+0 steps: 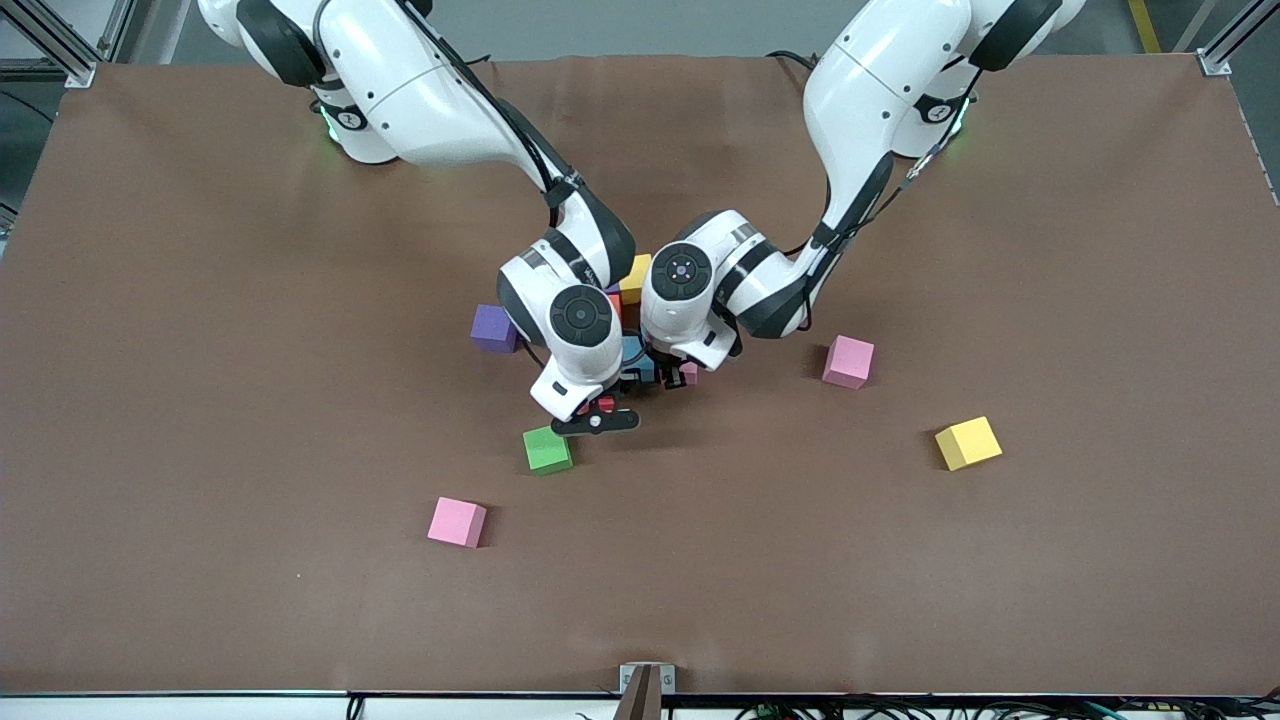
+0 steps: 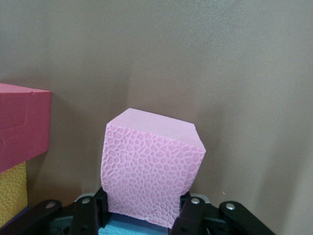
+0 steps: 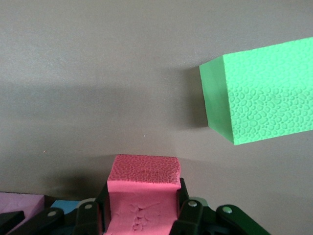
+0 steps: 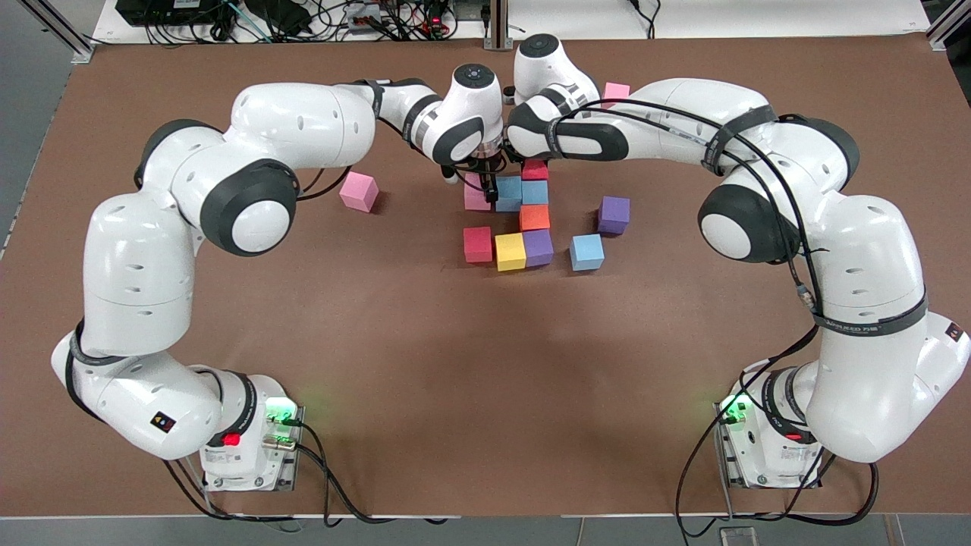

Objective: Arrange 11 blocks into digit 3

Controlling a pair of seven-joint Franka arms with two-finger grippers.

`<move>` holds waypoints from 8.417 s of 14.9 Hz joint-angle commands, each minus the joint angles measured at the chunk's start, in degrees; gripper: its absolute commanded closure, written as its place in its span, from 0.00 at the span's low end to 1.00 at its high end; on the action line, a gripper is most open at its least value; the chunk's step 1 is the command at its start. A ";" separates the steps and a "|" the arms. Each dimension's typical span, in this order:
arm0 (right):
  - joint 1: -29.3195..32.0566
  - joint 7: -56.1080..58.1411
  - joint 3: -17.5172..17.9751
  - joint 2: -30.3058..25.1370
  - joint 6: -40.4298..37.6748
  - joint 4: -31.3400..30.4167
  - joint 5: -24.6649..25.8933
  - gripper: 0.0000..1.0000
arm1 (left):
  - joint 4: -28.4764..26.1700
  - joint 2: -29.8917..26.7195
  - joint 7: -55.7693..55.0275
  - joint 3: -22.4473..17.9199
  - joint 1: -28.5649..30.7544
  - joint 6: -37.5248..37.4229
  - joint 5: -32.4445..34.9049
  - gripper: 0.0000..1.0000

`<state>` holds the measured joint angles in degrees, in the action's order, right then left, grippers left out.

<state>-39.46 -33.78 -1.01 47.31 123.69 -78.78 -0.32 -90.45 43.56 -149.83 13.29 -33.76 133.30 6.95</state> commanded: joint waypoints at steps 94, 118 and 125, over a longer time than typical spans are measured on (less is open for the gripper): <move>6.06 -61.93 -5.85 5.60 -6.53 10.84 -8.20 0.12 | -8.25 -13.85 91.38 -0.02 44.22 -8.95 7.20 0.00; 2.29 -0.24 -5.93 4.46 -0.92 11.98 -7.24 0.72 | -10.27 -9.63 110.97 1.65 45.89 -1.20 6.24 0.00; -0.62 1.53 -6.11 5.07 -2.22 11.72 -2.24 0.73 | -11.15 -9.63 115.28 2.62 46.24 -1.11 5.71 0.00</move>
<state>-39.65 -33.00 -6.98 52.84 121.79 -65.94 -4.82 -100.79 34.32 -36.69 14.97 11.54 131.36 13.04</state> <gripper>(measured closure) 0.471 0.000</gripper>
